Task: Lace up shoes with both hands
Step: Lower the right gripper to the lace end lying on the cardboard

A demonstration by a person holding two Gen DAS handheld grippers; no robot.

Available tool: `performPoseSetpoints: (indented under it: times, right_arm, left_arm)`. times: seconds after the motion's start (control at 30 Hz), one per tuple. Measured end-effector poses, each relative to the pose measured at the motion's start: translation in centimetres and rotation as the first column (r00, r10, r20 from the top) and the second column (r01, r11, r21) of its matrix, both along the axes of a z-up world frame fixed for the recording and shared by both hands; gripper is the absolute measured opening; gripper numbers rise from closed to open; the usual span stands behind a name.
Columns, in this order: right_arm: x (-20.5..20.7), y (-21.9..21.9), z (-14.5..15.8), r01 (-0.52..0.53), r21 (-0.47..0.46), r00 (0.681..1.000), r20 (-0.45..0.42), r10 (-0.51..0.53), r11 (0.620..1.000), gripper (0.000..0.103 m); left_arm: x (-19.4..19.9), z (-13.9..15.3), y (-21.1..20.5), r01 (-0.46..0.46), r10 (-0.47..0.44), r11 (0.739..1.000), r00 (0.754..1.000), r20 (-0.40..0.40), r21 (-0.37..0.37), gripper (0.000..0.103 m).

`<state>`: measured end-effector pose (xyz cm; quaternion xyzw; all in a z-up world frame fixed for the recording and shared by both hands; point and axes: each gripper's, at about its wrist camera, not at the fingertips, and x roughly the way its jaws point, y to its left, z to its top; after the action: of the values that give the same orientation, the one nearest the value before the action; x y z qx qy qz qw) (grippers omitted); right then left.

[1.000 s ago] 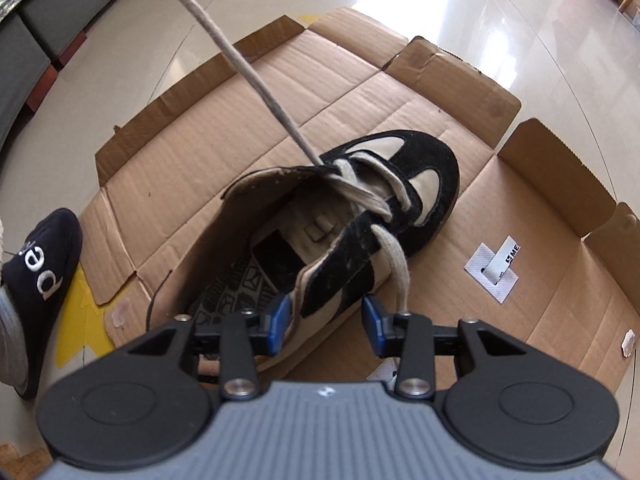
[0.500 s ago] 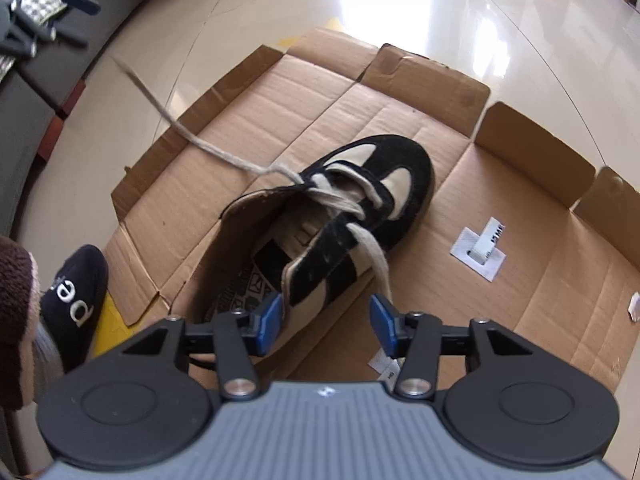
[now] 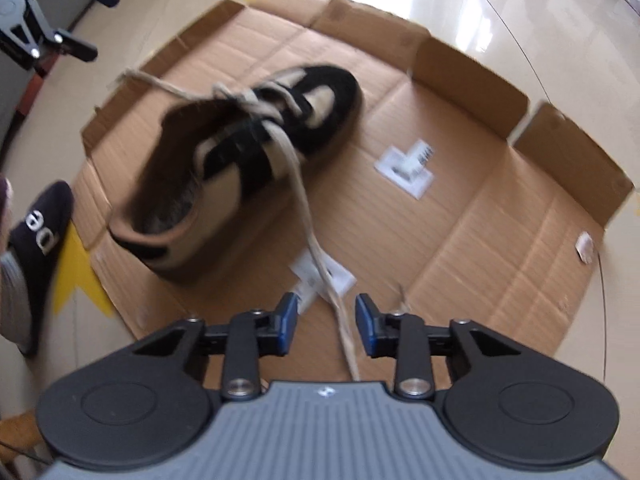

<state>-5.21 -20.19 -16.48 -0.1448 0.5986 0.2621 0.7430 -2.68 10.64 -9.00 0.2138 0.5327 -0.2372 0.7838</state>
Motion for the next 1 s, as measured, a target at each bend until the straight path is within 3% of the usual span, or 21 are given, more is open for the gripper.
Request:
performPoseSetpoints:
  times: [0.13,0.47,1.0]
  right_arm:
    - [0.6,-1.4,-1.4,0.086,-0.046,0.996,0.013,-0.085,0.995,0.026]
    - [2.2,-0.9,-4.2,0.049,-0.086,0.998,0.032,-0.047,0.995,0.025]
    - [2.2,-0.1,-5.2,-0.020,-0.134,0.999,0.039,0.025,0.991,0.025]
  left_arm:
    - [-0.4,-1.6,-1.9,-0.047,0.044,0.995,0.999,-0.028,-0.088,0.080]
    - [-1.3,-3.7,-4.3,-0.083,0.072,0.978,0.995,-0.062,-0.191,0.080]
    - [-1.3,-4.9,-4.1,-0.156,0.124,0.950,0.983,-0.134,-0.269,0.080]
